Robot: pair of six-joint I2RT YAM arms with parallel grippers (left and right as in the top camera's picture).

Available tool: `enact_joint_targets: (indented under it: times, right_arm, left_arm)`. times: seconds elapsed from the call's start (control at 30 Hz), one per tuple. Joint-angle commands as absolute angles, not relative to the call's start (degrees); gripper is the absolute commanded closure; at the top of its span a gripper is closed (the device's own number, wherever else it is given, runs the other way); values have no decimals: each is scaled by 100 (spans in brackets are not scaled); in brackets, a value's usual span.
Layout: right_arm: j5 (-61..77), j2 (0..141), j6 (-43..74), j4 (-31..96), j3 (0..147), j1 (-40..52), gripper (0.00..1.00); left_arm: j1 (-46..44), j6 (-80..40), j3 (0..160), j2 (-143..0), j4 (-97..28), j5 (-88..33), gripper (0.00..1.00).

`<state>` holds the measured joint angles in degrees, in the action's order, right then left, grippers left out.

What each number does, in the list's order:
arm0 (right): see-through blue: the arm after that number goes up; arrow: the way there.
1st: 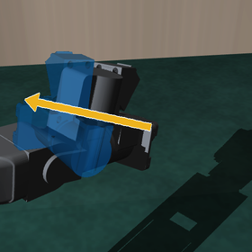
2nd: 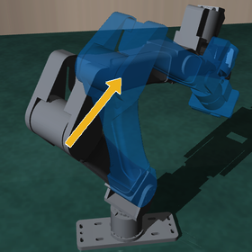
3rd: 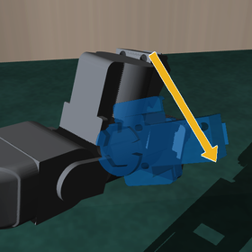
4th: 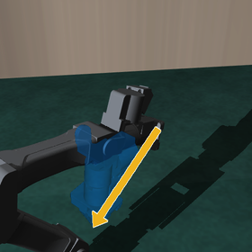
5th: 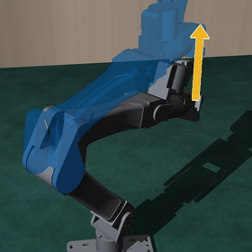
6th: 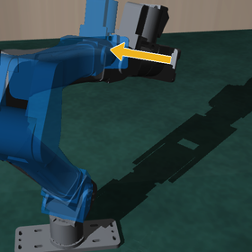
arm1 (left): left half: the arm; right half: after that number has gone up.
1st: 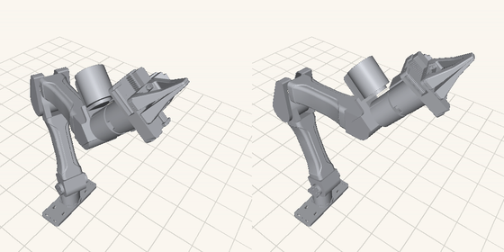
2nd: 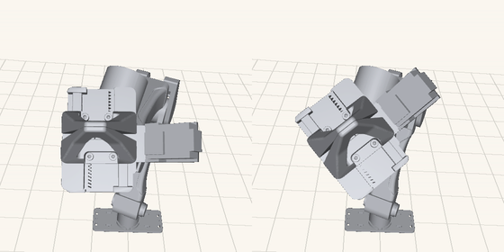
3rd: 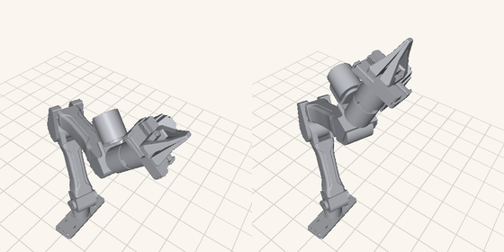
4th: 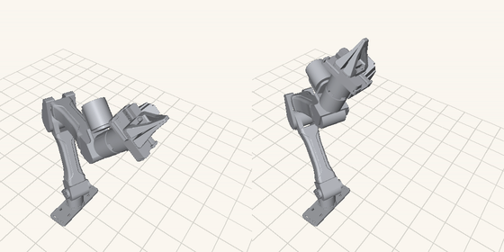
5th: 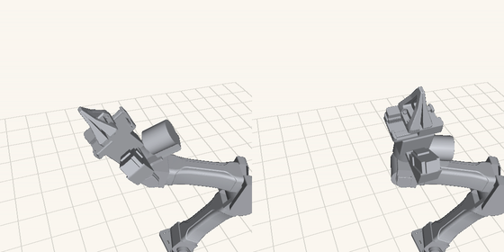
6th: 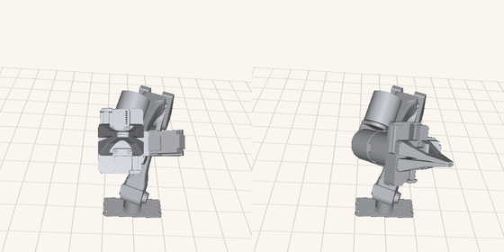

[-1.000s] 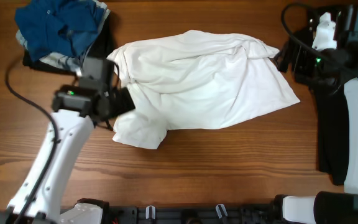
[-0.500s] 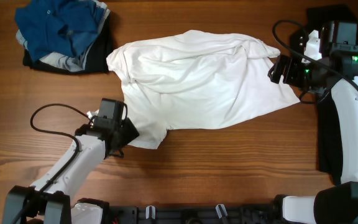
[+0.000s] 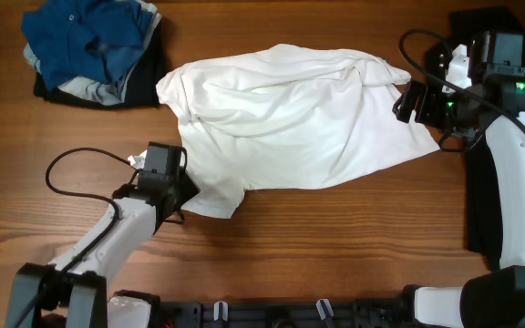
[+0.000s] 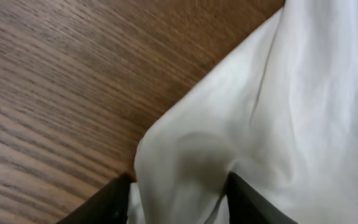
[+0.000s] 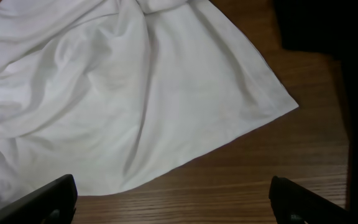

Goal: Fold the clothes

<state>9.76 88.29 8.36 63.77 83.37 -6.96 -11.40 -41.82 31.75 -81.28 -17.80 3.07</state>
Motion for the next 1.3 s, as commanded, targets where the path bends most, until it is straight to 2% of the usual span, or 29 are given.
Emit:
enact_joint_targets:
  times: [0.0, 0.03, 0.07, 0.27, 0.37, 0.43, 0.53, 0.7, 0.83, 1.13, 1.27]
  right_arm:
    - [862, 8892, 871, 6388, 8289, -720, 0]
    - [862, 8892, 819, 6410, 8289, -720, 0]
    - [862, 8892, 766, 6438, 8289, -720, 0]
    - [862, 8892, 764, 6694, 8283, -720, 6]
    - [856, 8892, 760, 6735, 8134, -720, 12]
    - [840, 8895, 744, 6661, 7896, -720, 13]
    - [834, 8899, 746, 6281, 7452, -720, 15]
    - [832, 8903, 766, 5531, 6659, -720, 25]
    - [834, 8906, 843, 4954, 6071, -720, 27]
    - [419, 8914, 1413, 3745, 4884, -720, 39]
    - [379, 8914, 1691, 3208, 4477, -720, 40]
  left_arm:
    - [-1111, -4246, 3009, -8737, -1634, 54, 78]
    - [-1111, -4246, 3011, -8805, -1608, 45, 91]
    - [-1111, -4246, 3011, -8823, -1616, 45, 96]
    - [-1002, -4222, 3312, -8250, -2279, 73, 96]
    - [-746, -3959, 3656, -7658, -2687, 113, 96]
    - [-484, -3898, 3848, -7247, -2812, 137, 96]
    - [-71, -3898, 3892, -6816, -2816, 152, 96]
    - [443, -3789, 3892, -6530, -2834, 104, 96]
    - [443, -3616, 3892, -6536, -2840, 121, 96]
    - [440, -3618, 3892, -6536, -2862, 176, 96]
    - [440, -3623, 3892, -6536, -3037, 176, 96]
